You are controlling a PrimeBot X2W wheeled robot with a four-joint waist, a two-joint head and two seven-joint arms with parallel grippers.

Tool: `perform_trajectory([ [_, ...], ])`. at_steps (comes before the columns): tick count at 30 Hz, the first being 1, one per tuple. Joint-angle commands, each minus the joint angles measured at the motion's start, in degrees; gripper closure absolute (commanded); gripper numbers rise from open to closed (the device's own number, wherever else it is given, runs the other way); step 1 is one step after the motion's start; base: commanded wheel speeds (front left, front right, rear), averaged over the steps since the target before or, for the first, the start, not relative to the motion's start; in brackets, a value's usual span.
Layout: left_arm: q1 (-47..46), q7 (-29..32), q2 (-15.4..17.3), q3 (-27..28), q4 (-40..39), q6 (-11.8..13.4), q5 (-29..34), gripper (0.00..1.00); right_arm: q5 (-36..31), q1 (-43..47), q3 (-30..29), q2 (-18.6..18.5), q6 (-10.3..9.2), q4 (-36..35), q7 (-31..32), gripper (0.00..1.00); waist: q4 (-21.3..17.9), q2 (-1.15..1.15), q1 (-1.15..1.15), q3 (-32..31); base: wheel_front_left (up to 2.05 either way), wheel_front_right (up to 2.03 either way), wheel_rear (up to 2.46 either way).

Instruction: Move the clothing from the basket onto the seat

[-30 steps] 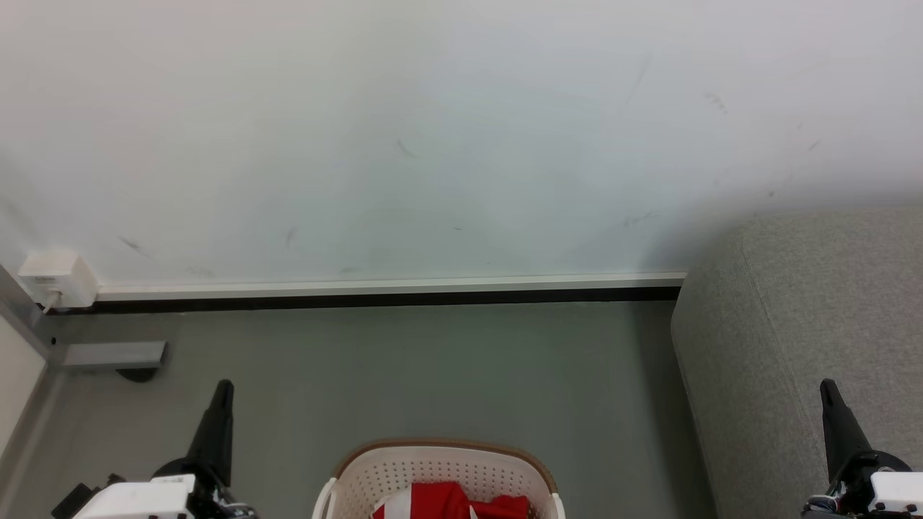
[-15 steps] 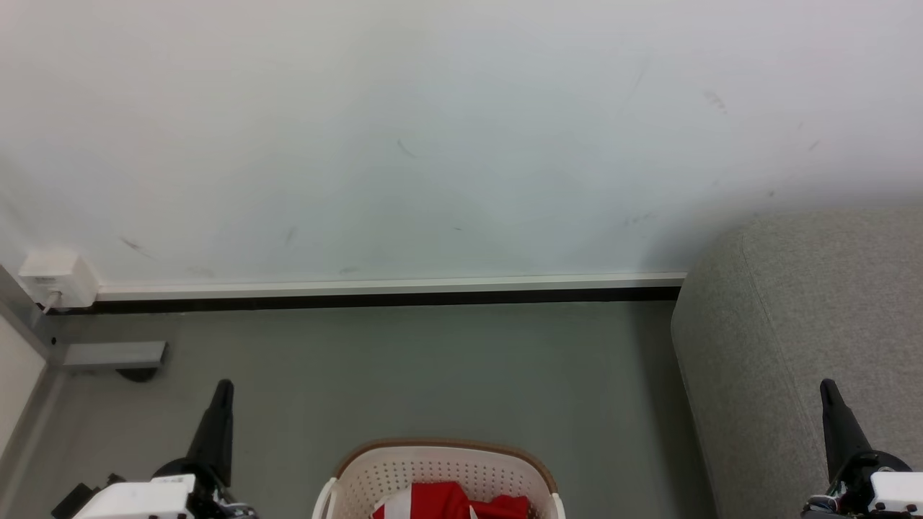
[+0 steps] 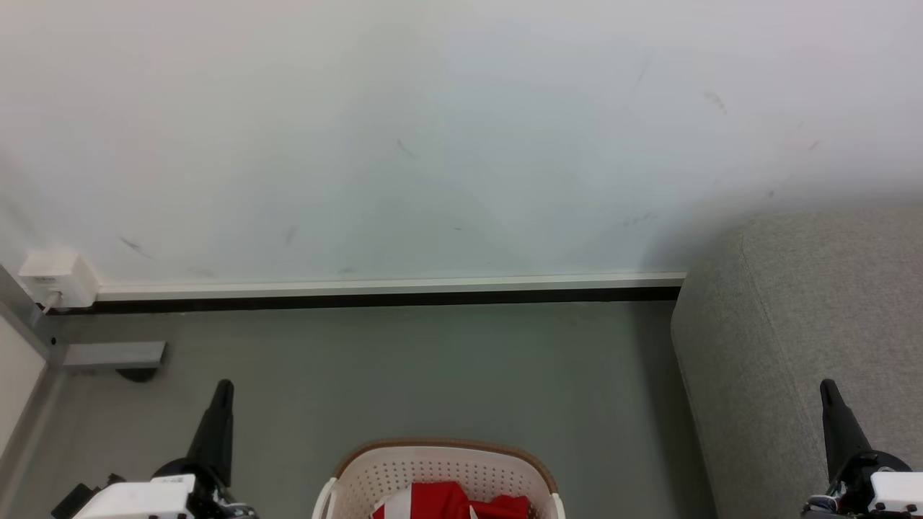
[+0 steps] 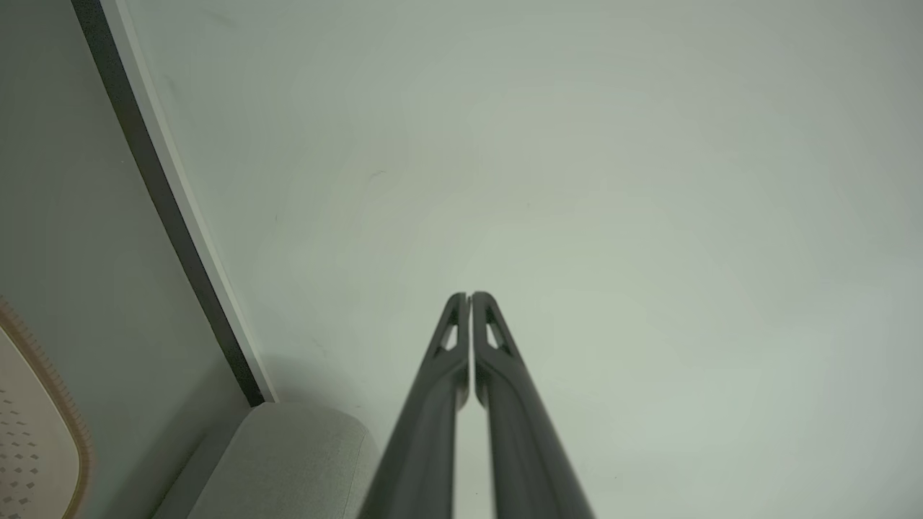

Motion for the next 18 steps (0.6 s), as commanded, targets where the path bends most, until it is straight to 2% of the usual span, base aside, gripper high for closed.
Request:
perform_trajectory([
  [1,-0.33,0.26,0.13,0.07,-0.14,-0.35,-0.71,1.00,-0.36,-0.32,-0.20,0.04,-0.13,-0.27,0.22,1.00,0.00,0.00,0.00,0.00,0.00,0.00,0.00],
  [5,-0.33,0.26,0.13,0.07,-0.14,-0.35,-0.71,1.00,-0.36,-0.32,-0.20,0.04,-0.13,-0.27,0.22,1.00,0.00,0.00,0.00,0.00,0.00,0.00,0.00],
  [6,0.00,-0.02,0.00,-0.01,0.02,0.00,0.01,0.00,0.01,-0.01,0.01,0.00,0.00,0.02,-0.01,0.00,0.00,0.00,0.00,0.00,0.00,0.00,0.00],
  [18,0.06,-3.06,-0.15,-1.52,0.00,0.13,0.77,0.00,2.73,0.25,2.34,0.10,-0.01,-0.90,-3.02,0.00,0.07,0.00,0.00,0.07,0.00,0.00,0.00],
])
